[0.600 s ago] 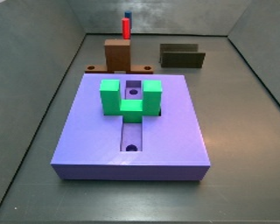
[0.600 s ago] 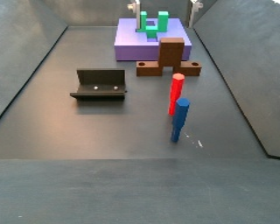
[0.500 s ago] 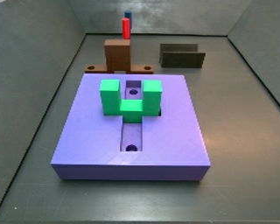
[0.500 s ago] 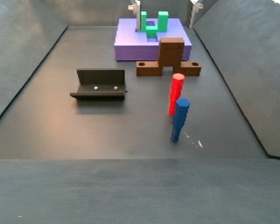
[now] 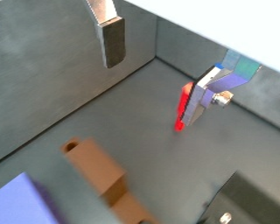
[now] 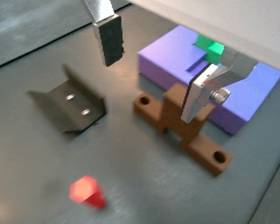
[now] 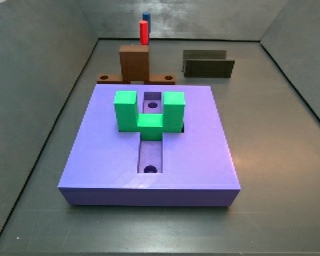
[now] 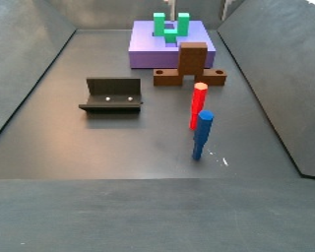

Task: Pick up the brown object. Move up. Move to above the board. Insert the brown object.
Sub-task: Pick up the brown object.

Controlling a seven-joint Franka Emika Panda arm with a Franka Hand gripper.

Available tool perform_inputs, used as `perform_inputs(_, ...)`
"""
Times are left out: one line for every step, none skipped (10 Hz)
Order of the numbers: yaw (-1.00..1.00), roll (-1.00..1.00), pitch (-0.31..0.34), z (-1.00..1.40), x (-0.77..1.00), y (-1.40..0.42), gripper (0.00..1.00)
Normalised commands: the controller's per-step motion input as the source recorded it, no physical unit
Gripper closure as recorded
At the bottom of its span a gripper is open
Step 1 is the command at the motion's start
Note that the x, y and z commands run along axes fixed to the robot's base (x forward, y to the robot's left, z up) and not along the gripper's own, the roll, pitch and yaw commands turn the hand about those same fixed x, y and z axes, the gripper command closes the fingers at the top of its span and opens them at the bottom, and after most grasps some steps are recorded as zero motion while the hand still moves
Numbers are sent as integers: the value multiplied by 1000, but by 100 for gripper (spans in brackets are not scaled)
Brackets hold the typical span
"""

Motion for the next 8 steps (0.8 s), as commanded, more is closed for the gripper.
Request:
perform_inputs(-243,-153,-83,-606,-151,-729,0)
perform_inputs(-66,-173,-46,-674,-214,-526,0)
perform_inputs(-9,-190,-43,-643,-214,-437,0)
perform_inputs(-37,0,-24,-371,-71,-117,0)
perform_inputs(-57,0,0,-194,0,20,0)
perform_inputs(0,0,-26,-174,-26,0,0)
perform_inputs(-126,-79,-31,-86,0,-14,0)
perform_inputs(-43,-74,-51,-63,31,-194,0)
